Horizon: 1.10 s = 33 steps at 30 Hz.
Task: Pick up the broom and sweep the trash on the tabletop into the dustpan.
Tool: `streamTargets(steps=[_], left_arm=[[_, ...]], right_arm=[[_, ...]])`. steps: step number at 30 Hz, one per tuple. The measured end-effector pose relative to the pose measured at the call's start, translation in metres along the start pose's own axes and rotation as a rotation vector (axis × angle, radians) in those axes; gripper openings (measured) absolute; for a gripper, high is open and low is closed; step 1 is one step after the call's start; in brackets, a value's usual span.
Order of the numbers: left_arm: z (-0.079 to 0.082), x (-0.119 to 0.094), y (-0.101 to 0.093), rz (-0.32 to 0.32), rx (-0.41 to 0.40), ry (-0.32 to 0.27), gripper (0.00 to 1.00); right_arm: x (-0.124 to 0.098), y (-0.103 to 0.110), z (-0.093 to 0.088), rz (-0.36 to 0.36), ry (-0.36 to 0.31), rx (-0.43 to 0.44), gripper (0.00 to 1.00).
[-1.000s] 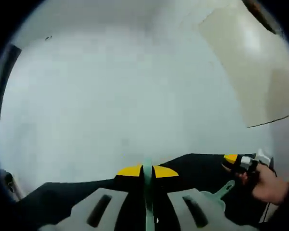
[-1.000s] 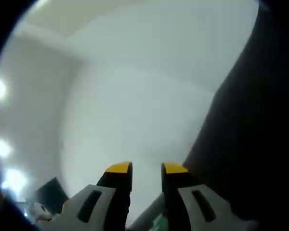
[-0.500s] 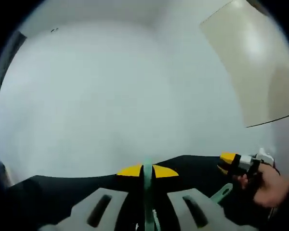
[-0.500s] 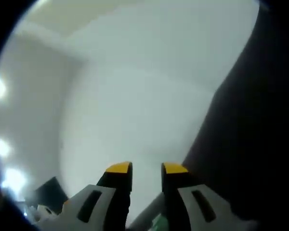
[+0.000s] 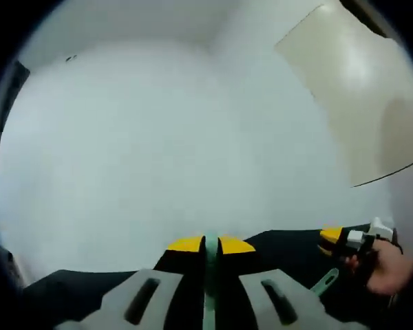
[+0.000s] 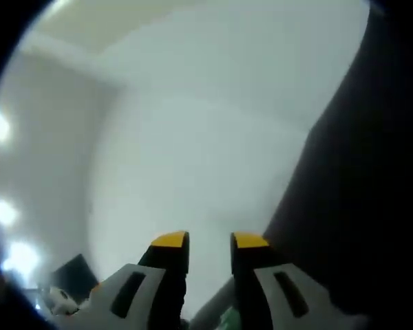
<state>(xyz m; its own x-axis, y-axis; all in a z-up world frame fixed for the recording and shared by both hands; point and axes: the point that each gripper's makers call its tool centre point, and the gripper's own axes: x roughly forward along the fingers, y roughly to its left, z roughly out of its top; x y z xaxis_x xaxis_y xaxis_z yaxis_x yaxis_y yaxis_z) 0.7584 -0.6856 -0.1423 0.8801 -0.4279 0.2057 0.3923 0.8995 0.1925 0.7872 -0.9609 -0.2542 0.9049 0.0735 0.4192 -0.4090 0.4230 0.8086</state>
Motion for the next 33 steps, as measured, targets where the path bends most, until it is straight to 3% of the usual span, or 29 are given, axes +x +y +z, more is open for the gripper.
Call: streamTargets(steps=[2,5,7,9,11,13,15,18,24,28,31,33], left_arm=[[-0.012,-0.011,0.013,0.039,0.01,0.05,0.05],[-0.035,-0.009,0.013,0.03,-0.032,0.088,0.05],[-0.044,-0.001,0.006,0.036,-0.02,0.089,0.04],[-0.045,0.015,-0.012,-0.005,-0.052,0.067,0.05],[-0.05,0.035,-0.035,-0.049,-0.036,0.093,0.06],[-0.045,0.049,-0.06,-0.11,-0.075,0.073,0.06],[-0.035,0.056,-0.077,-0.134,-0.041,0.047,0.05],[-0.021,0.062,-0.089,-0.144,-0.02,0.024,0.04],[-0.001,0.057,-0.06,-0.078,0.039,-0.024,0.04],[0.01,0.046,-0.033,-0.054,0.012,-0.065,0.04],[0.003,0.042,-0.008,-0.026,0.005,-0.046,0.05],[-0.008,0.04,0.006,-0.018,-0.042,-0.022,0.04]], right_arm=[[0.0,0.001,0.0,0.003,0.0,0.002,0.26],[-0.001,0.002,-0.001,0.003,0.0,0.0,0.26],[-0.001,0.002,0.0,0.002,-0.003,0.0,0.26],[-0.001,0.002,0.0,0.002,-0.006,0.001,0.26],[-0.001,0.002,0.0,0.002,-0.005,0.001,0.26],[-0.001,0.001,-0.001,-0.001,-0.003,-0.001,0.26],[-0.001,0.001,-0.001,0.0,-0.003,0.0,0.26],[0.0,0.001,0.0,0.0,-0.005,-0.002,0.26],[0.001,0.001,0.0,0.005,-0.006,0.002,0.26],[0.001,0.001,0.0,0.009,-0.006,0.005,0.26],[0.001,0.001,0.001,0.011,-0.007,0.007,0.26],[0.001,0.002,0.001,0.012,-0.007,0.006,0.26]])
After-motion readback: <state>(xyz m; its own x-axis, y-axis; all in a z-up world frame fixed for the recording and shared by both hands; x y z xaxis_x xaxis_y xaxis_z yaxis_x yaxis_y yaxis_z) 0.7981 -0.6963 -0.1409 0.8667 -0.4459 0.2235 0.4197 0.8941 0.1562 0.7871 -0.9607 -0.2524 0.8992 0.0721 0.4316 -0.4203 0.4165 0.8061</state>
